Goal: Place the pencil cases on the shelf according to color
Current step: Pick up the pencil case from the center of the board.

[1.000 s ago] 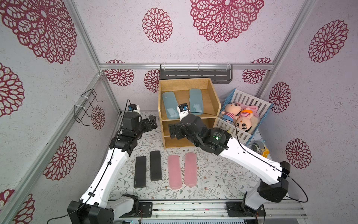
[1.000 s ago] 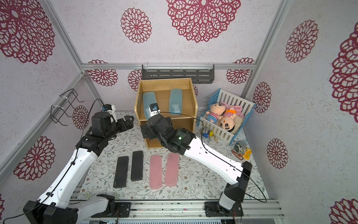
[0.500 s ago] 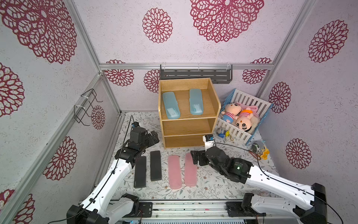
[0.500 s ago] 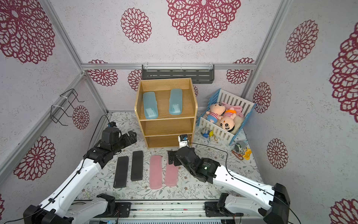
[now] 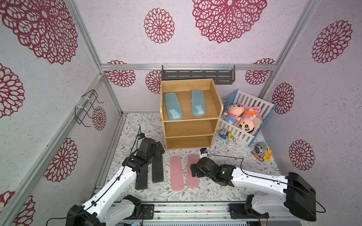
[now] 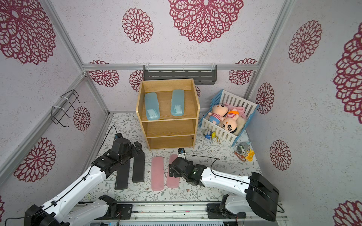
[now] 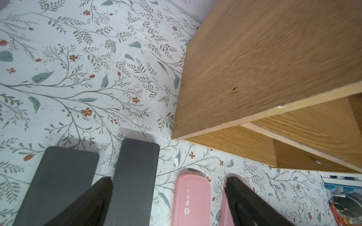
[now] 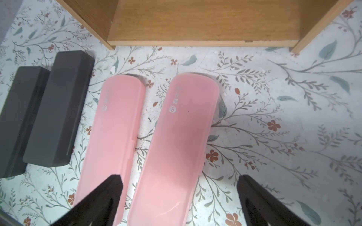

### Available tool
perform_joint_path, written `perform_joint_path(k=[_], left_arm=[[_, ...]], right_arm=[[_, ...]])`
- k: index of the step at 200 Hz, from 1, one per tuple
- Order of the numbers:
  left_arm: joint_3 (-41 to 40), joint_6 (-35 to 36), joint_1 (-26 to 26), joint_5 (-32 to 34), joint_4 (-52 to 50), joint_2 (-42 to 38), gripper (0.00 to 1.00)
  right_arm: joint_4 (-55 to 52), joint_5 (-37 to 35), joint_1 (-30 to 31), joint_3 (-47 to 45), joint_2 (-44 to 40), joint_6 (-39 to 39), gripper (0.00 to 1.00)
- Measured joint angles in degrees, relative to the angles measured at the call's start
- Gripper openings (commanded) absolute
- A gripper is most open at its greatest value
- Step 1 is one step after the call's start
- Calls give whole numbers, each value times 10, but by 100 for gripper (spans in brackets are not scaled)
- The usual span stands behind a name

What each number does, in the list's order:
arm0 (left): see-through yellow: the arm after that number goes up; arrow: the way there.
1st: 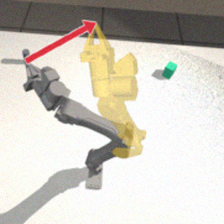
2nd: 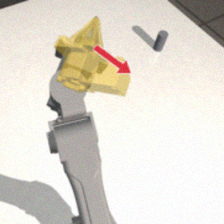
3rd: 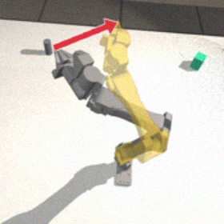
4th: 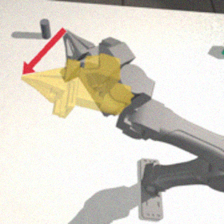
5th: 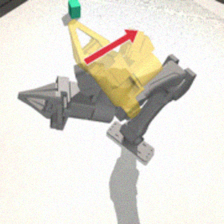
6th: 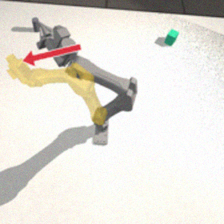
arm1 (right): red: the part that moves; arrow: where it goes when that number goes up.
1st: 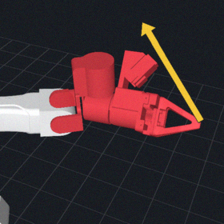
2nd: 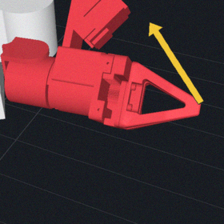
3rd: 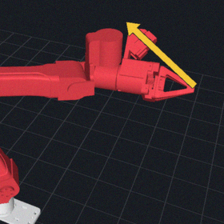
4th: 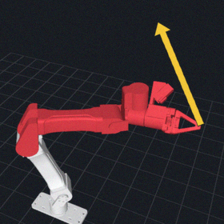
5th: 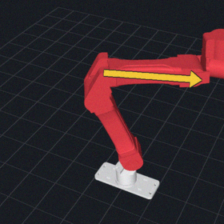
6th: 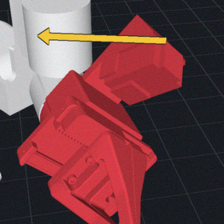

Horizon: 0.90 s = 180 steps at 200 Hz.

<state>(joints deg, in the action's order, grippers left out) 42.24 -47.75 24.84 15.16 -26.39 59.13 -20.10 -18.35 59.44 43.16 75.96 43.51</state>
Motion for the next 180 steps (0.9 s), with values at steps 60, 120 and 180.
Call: perform_joint_path(k=[60,120,180], left_arm=[[-4,-23,17,24,-11,-4,97],[-8,-36,23,26,-14,-4,97],[-8,-44,34,38,-21,-16,97]], right_arm=[[0,11,49,15,122,37,99],[-31,-10,69,43,171,64,99],[-56,-23,66,-7,103,72,99]])
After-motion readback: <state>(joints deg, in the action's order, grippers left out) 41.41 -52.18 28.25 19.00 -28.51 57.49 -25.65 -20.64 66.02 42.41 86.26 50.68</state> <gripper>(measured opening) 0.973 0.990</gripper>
